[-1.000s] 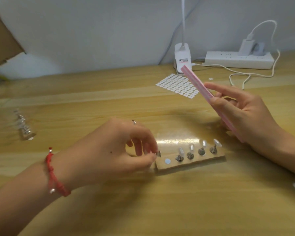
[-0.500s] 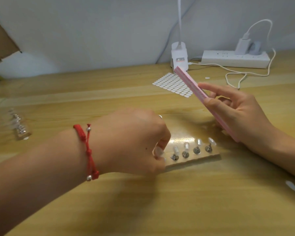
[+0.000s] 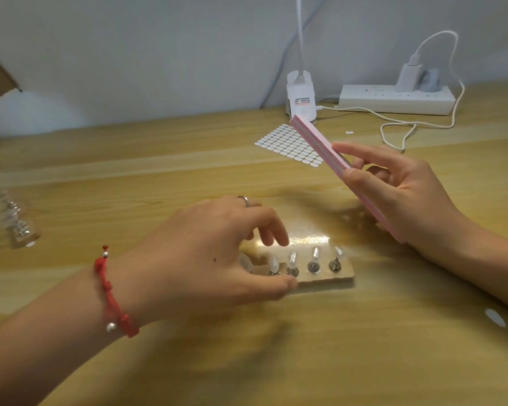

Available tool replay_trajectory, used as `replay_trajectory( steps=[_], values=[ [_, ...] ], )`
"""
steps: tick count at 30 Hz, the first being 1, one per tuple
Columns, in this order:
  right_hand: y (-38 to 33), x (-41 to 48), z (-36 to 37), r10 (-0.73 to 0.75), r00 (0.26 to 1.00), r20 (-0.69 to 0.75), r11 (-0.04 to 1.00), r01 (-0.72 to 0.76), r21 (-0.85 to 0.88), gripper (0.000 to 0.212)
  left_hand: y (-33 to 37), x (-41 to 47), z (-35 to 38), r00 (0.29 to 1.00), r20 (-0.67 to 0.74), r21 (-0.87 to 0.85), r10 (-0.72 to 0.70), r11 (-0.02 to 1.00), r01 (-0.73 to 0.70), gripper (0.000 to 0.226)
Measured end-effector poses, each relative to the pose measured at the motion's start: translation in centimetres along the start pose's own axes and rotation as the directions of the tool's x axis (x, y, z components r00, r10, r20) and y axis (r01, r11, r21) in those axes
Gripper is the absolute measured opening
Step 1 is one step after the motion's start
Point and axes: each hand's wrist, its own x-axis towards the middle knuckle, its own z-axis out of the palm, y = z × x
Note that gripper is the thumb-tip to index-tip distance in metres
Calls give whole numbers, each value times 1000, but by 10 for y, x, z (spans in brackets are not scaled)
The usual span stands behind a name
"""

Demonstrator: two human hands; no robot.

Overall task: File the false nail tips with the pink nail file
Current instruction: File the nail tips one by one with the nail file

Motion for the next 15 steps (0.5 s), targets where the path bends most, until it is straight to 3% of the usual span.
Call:
replay_trajectory(
  steps=[6,11,13,15],
  values=[
    [0,0,-1,-6,1000,-3,1000,6,-21,35,13,6,12,986,-152,-5,74,997,-76,11],
    [3,0,0,-19,1000,7,1000,19,-7,36,21,3,19,949,-249,222,195,965,-141,8],
    [3,1,-1,-25,1000,-2,1000,25,3,36,20,1,19,926,-320,143,201,976,-163,9],
    [2,0,-2,-45,999,-12,999,45,24,37,14,0,14,904,-415,-148,100,973,-175,10]
  ],
)
